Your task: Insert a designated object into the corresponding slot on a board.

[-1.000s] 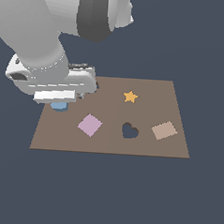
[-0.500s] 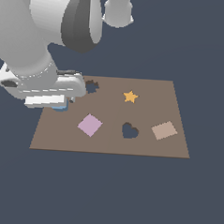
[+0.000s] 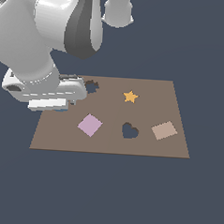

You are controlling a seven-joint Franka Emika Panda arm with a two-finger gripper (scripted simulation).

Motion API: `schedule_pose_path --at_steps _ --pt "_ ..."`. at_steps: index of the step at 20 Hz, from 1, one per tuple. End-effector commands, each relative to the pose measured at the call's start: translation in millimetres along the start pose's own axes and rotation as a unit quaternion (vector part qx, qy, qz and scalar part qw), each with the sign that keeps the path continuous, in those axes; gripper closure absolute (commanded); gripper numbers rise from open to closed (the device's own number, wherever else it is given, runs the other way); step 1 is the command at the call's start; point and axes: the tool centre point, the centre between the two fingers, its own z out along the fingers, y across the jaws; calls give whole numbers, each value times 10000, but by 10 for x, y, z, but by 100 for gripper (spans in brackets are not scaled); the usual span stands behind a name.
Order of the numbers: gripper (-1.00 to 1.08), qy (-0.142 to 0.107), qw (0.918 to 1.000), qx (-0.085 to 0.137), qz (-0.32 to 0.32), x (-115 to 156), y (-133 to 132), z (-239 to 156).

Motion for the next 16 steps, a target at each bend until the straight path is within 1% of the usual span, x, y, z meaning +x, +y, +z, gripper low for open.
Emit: schedule_pose_path --at_steps 1,2,3,16 --pt "-92 2 10000 -1 -2 2 1 45" --pt "-92 2 10000 -1 -2 2 2 48" --pt "108 2 10000 -1 -2 2 2 48" --pt "108 4 10000 -1 -4 6 0 2"
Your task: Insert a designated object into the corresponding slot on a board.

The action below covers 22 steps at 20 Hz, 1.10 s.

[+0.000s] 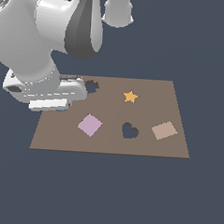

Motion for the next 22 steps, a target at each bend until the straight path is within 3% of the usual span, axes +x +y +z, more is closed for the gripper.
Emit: schedule_pose_path --at_steps 1,11,22 --pt "108 3 10000 -1 -1 5 1 -30" --pt "108 1 9997 0 244 -33 -81 -14" --pt "108 1 9929 0 1189 -127 -409 -23"
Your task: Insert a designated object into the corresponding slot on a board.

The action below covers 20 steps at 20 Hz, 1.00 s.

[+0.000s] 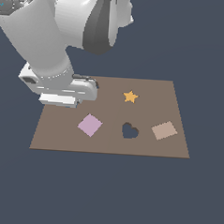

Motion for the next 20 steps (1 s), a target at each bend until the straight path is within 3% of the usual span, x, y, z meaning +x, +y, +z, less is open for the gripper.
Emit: schedule_pose_path --at_steps 1,10,15,20 --pt "108 3 9996 1 281 -38 -97 -5" --pt "108 3 9878 2 1560 -143 -553 -17" --pt "108 3 9730 3 2309 -146 -834 -24" --pt "108 3 9528 5 3037 -104 -1113 -31"
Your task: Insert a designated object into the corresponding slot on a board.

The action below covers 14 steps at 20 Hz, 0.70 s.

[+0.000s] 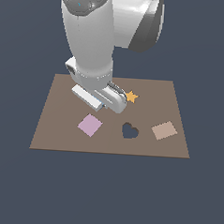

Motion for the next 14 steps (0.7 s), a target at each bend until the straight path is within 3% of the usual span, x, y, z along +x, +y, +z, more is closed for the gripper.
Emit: schedule_pose_path --at_steps 1,7,14 --pt "108 2 9992 2 389 -51 -133 -6" --pt "108 2 9916 4 1297 -124 -469 -15" --pt "108 1 9723 5 2338 -124 -870 -24"
